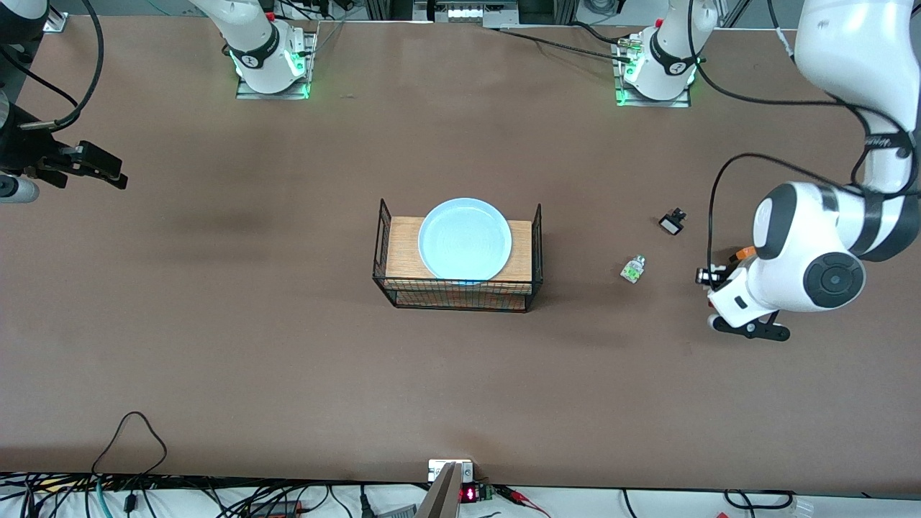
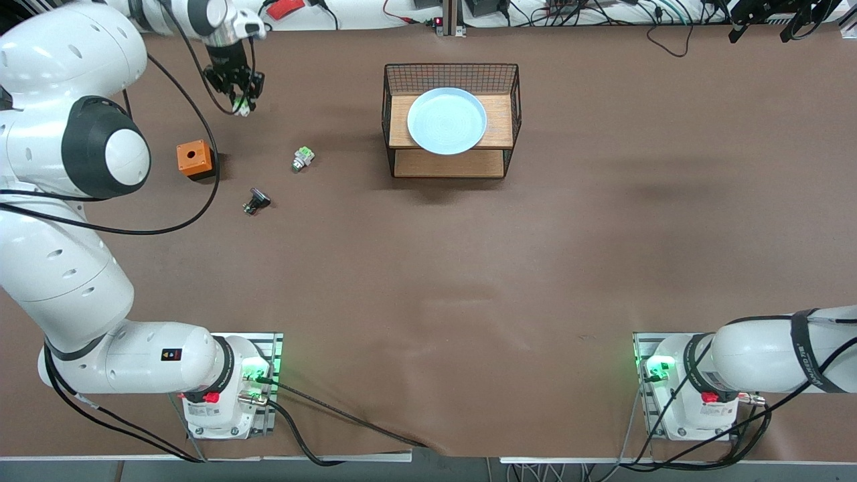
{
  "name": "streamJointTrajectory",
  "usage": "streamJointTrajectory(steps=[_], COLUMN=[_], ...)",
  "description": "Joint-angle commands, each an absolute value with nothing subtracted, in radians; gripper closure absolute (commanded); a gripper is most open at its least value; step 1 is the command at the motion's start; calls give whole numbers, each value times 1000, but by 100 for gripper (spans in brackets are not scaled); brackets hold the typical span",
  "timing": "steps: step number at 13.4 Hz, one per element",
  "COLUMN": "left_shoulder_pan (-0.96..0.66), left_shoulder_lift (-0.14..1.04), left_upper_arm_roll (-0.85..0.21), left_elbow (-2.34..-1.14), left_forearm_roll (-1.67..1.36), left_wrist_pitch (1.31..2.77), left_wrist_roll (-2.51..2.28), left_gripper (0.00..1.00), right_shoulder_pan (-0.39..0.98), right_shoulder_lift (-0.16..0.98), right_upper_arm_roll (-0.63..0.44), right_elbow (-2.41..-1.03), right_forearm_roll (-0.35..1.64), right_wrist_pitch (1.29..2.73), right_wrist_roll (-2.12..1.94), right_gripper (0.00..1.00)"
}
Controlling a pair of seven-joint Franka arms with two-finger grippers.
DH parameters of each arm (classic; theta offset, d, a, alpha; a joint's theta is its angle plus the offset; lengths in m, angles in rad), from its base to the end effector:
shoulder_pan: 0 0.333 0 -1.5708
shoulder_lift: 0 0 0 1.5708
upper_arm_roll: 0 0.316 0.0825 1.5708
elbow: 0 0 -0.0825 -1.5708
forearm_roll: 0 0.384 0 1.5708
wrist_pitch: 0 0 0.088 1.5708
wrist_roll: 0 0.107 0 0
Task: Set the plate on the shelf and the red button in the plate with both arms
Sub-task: 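Lift the red button with the left gripper and carry it toward the plate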
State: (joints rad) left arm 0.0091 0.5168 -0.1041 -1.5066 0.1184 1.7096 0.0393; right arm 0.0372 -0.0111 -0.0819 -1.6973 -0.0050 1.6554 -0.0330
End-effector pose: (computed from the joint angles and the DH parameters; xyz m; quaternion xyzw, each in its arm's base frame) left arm 0.6590 -0.0420 0.3458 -0.9842 0.0807 0.1536 0.0345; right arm 0.5540 -0.0255 0.5780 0.9999 -0.0056 -0.0155 0.0014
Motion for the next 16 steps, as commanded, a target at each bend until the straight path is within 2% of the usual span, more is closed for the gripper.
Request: streamJointTrajectory(steps=[1, 7, 10, 14, 16], left_shoulder_pan=[6, 6, -21, -170, -224], left_shoulder_lift=[522, 469, 469, 488, 506], left_upper_arm_roll=[-141, -317, -431, -436, -440], left_elbow=[-1402, -1258, -1186, -1144, -1143], left_forearm_roll=[121, 11, -55, -54, -63], left_wrist_pitch=[1591, 1424, 1420, 1446, 1529], left_wrist_roll=[40, -106, -246, -493, -628], left_gripper=[100, 100, 100, 100, 100], right_shoulder_pan=[35, 32, 32, 31, 31], right_shoulder_lift=[-21, -20, -20, -20, -20], right_upper_arm_roll=[-78, -84, -86, -86, -84], right_elbow=[-1686, -1652, -1652, -1654, -1654], right_forearm_roll=[-6, -11, -14, -15, -15], right_wrist_pitch=[1638, 1591, 1589, 1589, 1589], right_wrist_roll=[-48, -45, -44, -44, -44], right_gripper=[0, 0, 0, 0, 0])
